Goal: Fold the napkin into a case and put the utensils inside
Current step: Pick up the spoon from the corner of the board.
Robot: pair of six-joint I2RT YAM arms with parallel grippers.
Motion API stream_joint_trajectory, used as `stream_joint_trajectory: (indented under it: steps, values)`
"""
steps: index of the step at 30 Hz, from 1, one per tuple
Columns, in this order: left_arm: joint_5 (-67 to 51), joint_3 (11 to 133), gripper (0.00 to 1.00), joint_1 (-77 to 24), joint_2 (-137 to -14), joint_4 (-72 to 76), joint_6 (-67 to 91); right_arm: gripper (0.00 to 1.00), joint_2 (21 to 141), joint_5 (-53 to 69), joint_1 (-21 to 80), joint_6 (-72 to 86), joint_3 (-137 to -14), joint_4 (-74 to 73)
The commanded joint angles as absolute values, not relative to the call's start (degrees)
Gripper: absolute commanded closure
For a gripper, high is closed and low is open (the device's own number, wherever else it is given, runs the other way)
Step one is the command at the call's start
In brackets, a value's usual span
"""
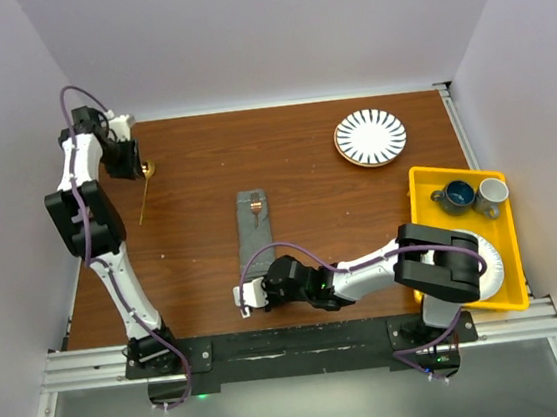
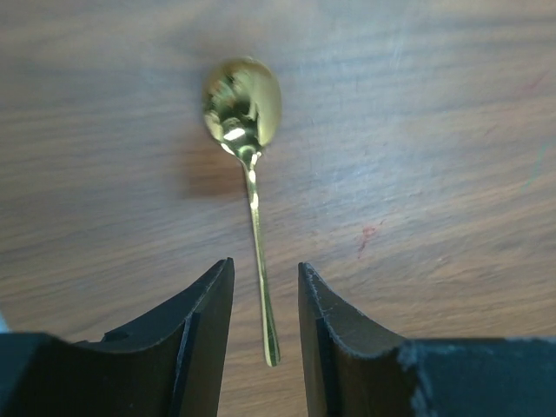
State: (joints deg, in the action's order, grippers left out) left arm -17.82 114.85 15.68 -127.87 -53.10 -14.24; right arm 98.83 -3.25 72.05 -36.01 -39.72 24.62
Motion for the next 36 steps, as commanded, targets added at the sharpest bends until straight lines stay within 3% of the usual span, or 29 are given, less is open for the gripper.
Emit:
stream_joint_trajectory:
  steps: [1, 19, 29, 33, 36]
  values:
    - [-19.16, 117.24, 0.59, 15.21, -129.27, -54.67, -18.19, 0.74, 96.94, -1.76, 72.07, -34.89, -40.43, 23.12]
    - [-12.40, 115.58, 0.71, 13.54, -136.23, -48.69, -18.89, 0.73, 97.38, -0.62, 71.90, -33.66, -41.13, 22.59]
    - [-9.84, 115.93, 0.87, 12.39, -139.66, -50.54, -17.49, 0.73, 97.12, -0.18, 71.81, -33.49, -40.96, 22.59]
    - [-10.63, 116.01, 1.00, 12.22, -139.31, -51.15, -15.47, 0.73, 97.21, -0.26, 71.89, -33.40, -40.61, 22.67]
    - [-10.64, 115.58, 1.00, 11.87, -137.47, -51.07, -12.40, 0.73, 97.29, -0.18, 71.81, -33.49, -40.78, 22.94]
